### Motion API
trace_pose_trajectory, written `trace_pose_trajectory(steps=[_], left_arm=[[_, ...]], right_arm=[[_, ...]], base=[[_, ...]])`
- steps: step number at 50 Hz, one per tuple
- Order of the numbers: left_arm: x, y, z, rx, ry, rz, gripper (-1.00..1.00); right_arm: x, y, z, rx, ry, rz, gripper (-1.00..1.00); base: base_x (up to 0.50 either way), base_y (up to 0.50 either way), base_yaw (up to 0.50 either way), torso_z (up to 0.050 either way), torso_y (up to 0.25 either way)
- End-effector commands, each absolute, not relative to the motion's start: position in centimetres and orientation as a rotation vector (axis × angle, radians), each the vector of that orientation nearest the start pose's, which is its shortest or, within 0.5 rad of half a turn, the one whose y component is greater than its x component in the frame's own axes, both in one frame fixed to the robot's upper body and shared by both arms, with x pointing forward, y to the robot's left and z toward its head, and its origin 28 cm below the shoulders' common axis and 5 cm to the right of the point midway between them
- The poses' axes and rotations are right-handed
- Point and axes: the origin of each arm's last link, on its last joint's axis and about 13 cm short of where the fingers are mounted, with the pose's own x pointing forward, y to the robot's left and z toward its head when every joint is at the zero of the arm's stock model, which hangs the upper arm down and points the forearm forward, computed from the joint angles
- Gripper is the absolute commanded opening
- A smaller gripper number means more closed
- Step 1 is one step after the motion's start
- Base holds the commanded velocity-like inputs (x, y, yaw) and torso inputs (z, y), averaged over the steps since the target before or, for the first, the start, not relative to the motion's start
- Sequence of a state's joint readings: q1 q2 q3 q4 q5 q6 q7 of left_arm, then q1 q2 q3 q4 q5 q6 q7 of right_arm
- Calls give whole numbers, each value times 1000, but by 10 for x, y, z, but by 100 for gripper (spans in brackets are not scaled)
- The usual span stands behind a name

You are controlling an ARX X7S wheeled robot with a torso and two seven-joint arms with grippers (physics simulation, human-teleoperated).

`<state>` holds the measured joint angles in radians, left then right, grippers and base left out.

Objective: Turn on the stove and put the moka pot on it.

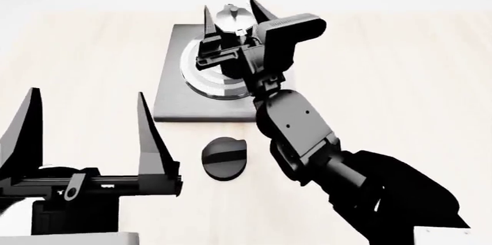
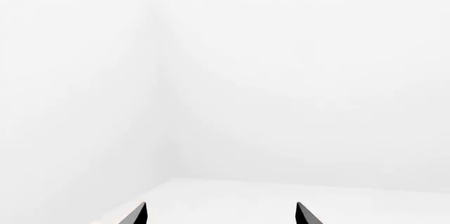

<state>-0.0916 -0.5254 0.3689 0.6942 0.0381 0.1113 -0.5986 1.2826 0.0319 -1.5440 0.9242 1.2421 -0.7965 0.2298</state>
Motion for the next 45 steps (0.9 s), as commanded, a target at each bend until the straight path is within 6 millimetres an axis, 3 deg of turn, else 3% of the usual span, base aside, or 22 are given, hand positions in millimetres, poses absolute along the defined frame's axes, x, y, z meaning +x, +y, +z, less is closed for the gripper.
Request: trace_pose_trajectory(steps=[1, 13, 23, 31, 45], left_arm=[[187, 214, 187, 181, -891, 57, 100], [189, 217, 219, 234, -957, 67, 100], [190, 219, 245, 290, -1046, 57, 100], [189, 222, 252, 292, -1070, 64, 100], [186, 226, 254, 303, -1071, 75, 100]], right_arm=[[375, 10, 252, 135, -749, 518, 100], [339, -3, 296, 131, -914, 513, 100], [303, -29, 335, 52, -1079, 338, 100], [276, -48, 348, 12, -1127, 274, 100], [238, -76, 350, -58, -1195, 174, 100]], base=[[0, 0, 0, 0, 0], [0, 0, 0, 0, 0], [0, 0, 0, 0, 0], [0, 0, 0, 0, 0], [0, 0, 0, 0, 0]])
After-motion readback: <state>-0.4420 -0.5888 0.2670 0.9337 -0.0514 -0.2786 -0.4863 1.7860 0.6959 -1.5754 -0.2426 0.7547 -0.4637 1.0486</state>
